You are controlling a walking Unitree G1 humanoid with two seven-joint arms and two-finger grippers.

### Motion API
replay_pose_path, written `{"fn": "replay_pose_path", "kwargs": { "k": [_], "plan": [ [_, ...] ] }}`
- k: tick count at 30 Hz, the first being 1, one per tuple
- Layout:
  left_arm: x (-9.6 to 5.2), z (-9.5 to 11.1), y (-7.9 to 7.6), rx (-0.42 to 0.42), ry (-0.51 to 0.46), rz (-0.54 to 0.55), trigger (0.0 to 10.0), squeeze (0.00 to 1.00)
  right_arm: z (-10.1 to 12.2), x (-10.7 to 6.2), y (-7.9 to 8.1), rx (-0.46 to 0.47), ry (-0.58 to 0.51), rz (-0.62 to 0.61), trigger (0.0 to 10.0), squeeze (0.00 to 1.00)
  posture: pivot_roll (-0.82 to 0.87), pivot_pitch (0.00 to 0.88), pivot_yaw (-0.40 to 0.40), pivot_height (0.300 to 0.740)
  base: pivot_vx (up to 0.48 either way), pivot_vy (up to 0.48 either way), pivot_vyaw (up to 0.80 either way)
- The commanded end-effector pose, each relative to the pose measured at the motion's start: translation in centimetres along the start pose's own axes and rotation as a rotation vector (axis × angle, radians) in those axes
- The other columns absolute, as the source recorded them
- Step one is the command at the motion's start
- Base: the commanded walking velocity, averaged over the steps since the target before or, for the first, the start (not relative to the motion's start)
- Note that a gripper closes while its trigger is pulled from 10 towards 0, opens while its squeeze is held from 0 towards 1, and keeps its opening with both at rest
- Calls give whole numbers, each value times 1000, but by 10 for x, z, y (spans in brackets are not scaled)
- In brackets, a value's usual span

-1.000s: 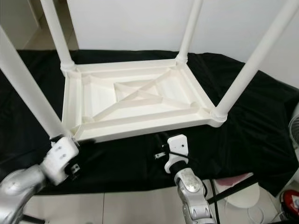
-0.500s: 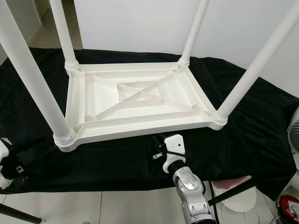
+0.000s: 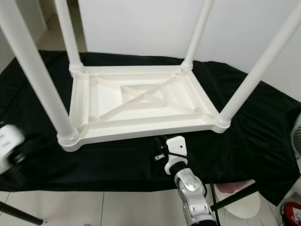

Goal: Building children table

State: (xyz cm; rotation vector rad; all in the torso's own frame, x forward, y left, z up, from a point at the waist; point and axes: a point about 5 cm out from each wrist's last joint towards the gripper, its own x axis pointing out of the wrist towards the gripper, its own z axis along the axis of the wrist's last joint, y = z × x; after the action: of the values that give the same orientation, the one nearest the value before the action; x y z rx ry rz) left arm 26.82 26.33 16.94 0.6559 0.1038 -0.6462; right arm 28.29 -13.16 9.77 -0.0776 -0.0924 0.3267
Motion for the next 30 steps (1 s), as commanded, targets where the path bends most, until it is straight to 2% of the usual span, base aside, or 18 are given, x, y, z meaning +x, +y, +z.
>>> {"fn": "replay_pose_path", "kwargs": {
  "k": [1, 5, 10, 13, 17, 22, 24, 25, 28, 30],
  "plan": [
    [13, 0, 8, -38, -5, 286, 10000, 0, -4, 0, -12, -22, 26, -72, 10000, 0, 121, 57, -49, 740, 0, 0, 0],
    [20, 2, 7, -59, -19, 282, 10000, 0, -4, 1, -16, -18, 29, -103, 10000, 0, 118, 54, -47, 740, 0, 0, 0],
    [34, 8, 5, -92, -57, 259, 10000, 0, -3, 5, -28, -25, 42, -201, 10000, 0, 117, 52, -50, 740, 0, 0, 0],
    [43, 9, 6, -66, -60, 245, 10000, 0, -4, 7, -30, -25, 49, -214, 10000, 0, 112, 48, -49, 740, 0, 0, 0],
    [45, 5, 9, -58, -42, 224, 10000, 0, -4, 8, -31, -21, 46, -220, 10000, 0, 110, 48, -49, 740, 0, 0, 0],
    [43, -5, 24, -7, 33, 268, 10000, 0, -9, 7, -34, -39, 83, -261, 10000, 0, 110, 54, -53, 740, 0, 0, 0],
    [41, -7, 32, 15, 61, 290, 10000, 0, -9, 8, -35, -119, 99, -254, 10000, 0, 110, 58, -57, 740, 0, 0, 0],
    [40, -8, 36, 24, 75, 305, 10000, 0, -9, 8, -36, -125, 102, -255, 10000, 0, 110, 61, -58, 740, 0, 0, 0],
    [40, -8, 41, 29, 81, 318, 10000, 0, -9, 9, -37, -117, 100, -262, 10000, 0, 110, 61, -58, 740, 0, 0, 0],
    [41, -6, 50, 34, 86, 367, 10000, 0, -8, 10, -42, -88, 99, -289, 10000, 0, 111, 67, -66, 740, 0, 0, 0]
  ]
}}
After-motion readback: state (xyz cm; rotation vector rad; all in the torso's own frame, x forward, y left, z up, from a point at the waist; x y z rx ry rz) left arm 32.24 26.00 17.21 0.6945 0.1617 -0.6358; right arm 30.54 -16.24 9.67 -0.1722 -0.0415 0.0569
